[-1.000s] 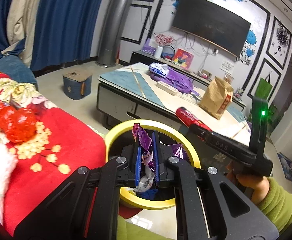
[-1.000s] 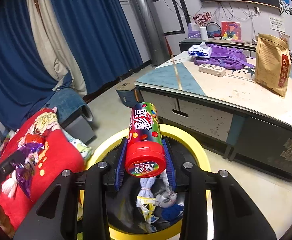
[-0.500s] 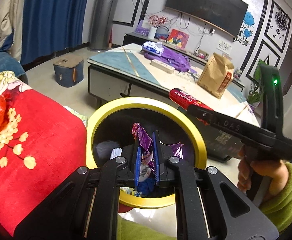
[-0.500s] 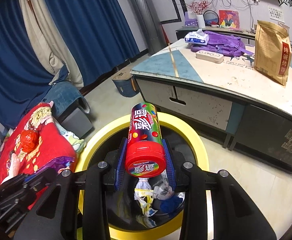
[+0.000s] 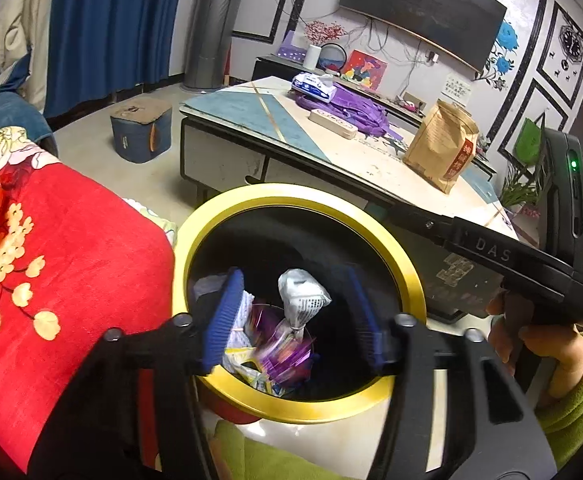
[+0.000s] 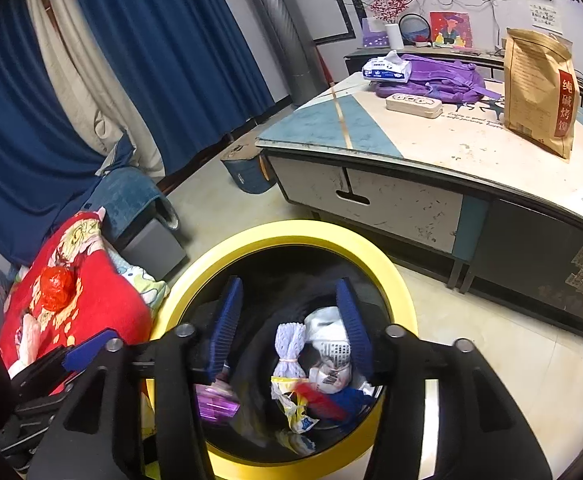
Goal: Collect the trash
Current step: 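Open both tools to drop the wrapper and candy tube into the bin, then move both open tools back over the bedspread toward the red bag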
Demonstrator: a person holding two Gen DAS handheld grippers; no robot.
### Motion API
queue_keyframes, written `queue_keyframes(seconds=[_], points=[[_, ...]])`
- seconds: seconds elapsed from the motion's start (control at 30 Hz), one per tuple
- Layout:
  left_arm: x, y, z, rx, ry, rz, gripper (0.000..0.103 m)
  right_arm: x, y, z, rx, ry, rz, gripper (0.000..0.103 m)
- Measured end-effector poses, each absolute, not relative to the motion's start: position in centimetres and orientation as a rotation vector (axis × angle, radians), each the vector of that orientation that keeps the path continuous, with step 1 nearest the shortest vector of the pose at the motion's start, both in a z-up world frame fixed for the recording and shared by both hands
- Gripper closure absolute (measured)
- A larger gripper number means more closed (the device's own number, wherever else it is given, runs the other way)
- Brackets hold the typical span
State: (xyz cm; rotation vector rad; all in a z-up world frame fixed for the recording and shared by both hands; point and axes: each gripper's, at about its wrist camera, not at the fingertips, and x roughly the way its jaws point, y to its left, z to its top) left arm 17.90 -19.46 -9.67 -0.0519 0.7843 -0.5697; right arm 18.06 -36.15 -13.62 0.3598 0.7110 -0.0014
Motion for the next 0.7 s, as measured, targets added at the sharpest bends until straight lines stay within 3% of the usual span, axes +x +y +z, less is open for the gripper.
queue_keyframes(seconds=[0.03,0.2,0.47,0.7], points=[[17.9,-19.3,-9.6,-0.056,0.783,-0.563,0.036,18.0,-36.2,-13.6,0.362,0.706,-0.006,0.048],[17.7,-18.6,-9.1,-0.069,0.766,-0.543,0.013,17.5,-36.3,-12.9,0.360,0.669,-0.020,0.032],[17.0,-17.1,-7.7,-0.065,0.732,-0.484,0.011,16.8,-36.0,-11.5,0.336,0.598,-0.031,0.024],[16.2,-14.7,-5.7,-0.081,0.677,-0.410,0.011,16.2,-34.7,-10.3,0.320,0.563,-0.004,0.023]])
